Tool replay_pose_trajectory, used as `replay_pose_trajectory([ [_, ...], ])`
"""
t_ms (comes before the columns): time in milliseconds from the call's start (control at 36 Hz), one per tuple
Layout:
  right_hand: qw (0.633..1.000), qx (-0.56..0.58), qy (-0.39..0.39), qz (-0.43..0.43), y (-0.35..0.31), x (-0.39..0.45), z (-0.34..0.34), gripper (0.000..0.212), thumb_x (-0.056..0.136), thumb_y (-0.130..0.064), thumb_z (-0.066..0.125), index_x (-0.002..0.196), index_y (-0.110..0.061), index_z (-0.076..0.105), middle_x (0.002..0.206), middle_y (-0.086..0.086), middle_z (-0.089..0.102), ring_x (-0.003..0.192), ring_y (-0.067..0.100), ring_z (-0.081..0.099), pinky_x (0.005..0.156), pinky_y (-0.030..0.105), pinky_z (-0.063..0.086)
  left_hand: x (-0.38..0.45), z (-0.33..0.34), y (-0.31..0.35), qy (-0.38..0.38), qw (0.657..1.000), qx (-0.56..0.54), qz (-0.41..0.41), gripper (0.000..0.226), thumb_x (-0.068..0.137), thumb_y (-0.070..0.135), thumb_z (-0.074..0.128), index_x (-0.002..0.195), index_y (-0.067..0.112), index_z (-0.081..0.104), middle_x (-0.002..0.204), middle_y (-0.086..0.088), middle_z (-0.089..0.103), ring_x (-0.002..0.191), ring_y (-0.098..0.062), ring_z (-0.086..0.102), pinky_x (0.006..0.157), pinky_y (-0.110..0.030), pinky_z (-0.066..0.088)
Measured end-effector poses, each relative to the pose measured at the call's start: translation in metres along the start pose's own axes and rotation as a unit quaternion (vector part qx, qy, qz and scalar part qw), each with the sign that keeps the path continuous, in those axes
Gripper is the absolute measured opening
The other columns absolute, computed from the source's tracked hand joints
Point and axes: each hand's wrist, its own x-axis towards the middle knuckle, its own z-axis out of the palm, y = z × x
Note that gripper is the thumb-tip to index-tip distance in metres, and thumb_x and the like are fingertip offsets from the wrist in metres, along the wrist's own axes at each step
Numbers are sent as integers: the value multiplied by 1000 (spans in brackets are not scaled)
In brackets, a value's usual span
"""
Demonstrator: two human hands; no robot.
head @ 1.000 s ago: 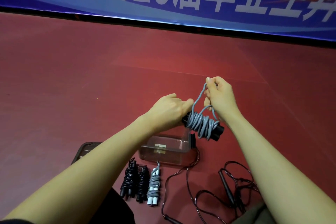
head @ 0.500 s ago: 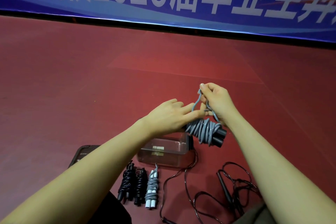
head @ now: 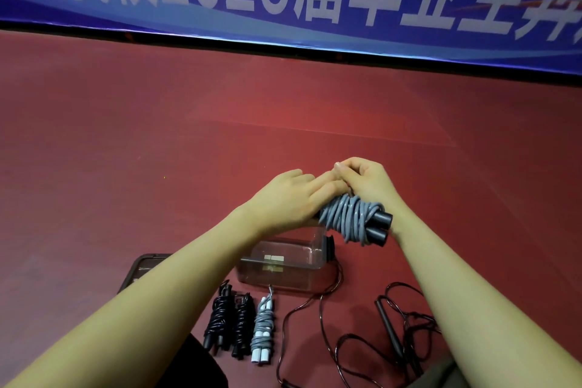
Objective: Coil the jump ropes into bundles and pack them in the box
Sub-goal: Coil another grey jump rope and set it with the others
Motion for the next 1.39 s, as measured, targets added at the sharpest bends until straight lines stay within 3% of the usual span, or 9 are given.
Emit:
replay_pose_trajectory([
  [139, 997, -56, -48, -36, 2, -3, 3, 19, 96, -21, 53, 80, -21, 63, 94, 1, 64, 88, 12, 58, 86, 29, 46, -2, 0, 2, 4, 998, -28, -49, 39, 88, 42, 45, 111, 11, 41, 89, -6, 65, 53, -22, 58, 45, -31, 45],
  [306, 988, 99, -115, 9, -4, -10, -1, 15, 92, -5, 54, 80, -13, 58, 73, -1, 60, 68, 12, 56, 64, 24, 49, -4, -7, 9, 7, 972, -118, -202, 43, 83, 40, 60, 115, 17, 44, 85, 1, 64, 58, -24, 60, 52, -24, 36],
  [444, 979, 168, -118, 5, -11, -13, 6, 20, 96, -3, 45, 87, -13, 59, 65, -2, 58, 58, 8, 54, 53, 20, 46, 5, -9, 15, 26, 888, -272, -370, 39, 82, 14, 64, 114, 19, 41, 85, 5, 62, 74, -23, 61, 64, -34, 44],
  [556, 988, 117, -97, 0, -11, -12, 12, 19, 99, -8, 44, 85, -8, 57, 74, 9, 48, 53, 13, 50, 51, 23, 47, 8, -6, 17, 83, 838, -344, -416, 31, 83, 6, 58, 104, 18, 39, 73, 10, 56, 58, -2, 49, 53, -26, 37],
  [694, 987, -90, -129, -31, -10, -11, 15, 12, 97, -11, 48, 93, -9, 59, 91, 10, 61, 70, 22, 62, 67, 37, 54, 10, -2, 10, 98, 793, -373, -473, 29, 84, 3, 57, 104, 14, 39, 80, 3, 60, 64, -6, 52, 52, -13, 38],
  [917, 973, -194, -126, -3, -14, -12, 18, 16, 91, -24, 53, 77, -20, 60, 88, 12, 69, 69, 18, 56, 76, 40, 49, 8, 4, 6, 54, 811, -327, -483, 25, 88, -2, 44, 103, 14, 34, 77, 6, 53, 63, -7, 48, 48, -11, 35],
  [1028, 956, -249, -151, 20, -14, -19, 23, 39, 97, -32, 45, 62, -16, 55, 67, 6, 59, 60, 17, 49, 61, 29, 39, 4, 8, 1, 47, 808, -286, -513, 21, 87, -2, 42, 101, 11, 34, 79, -1, 54, 68, -22, 48, 52, -22, 33],
  [1167, 949, -261, -160, 74, -13, -18, 27, 25, 80, -22, 54, 70, 0, 63, 63, 7, 58, 59, 19, 52, 58, 28, 38, 4, 11, 3, 23, 805, -260, -532, 15, 88, 0, 43, 99, 8, 36, 94, -15, 58, 81, -33, 55, 66, -41, 44],
  [1389, 932, -347, -66, 77, -10, -12, 35, 26, 71, -22, 60, 58, -13, 39, 61, 3, 44, 62, 29, 46, 55, 29, 36, 8, 15, 3, -1, 803, -219, -554, 13, 87, 2, 42, 96, 8, 35, 97, -15, 57, 81, -36, 53, 67, -42, 43],
])
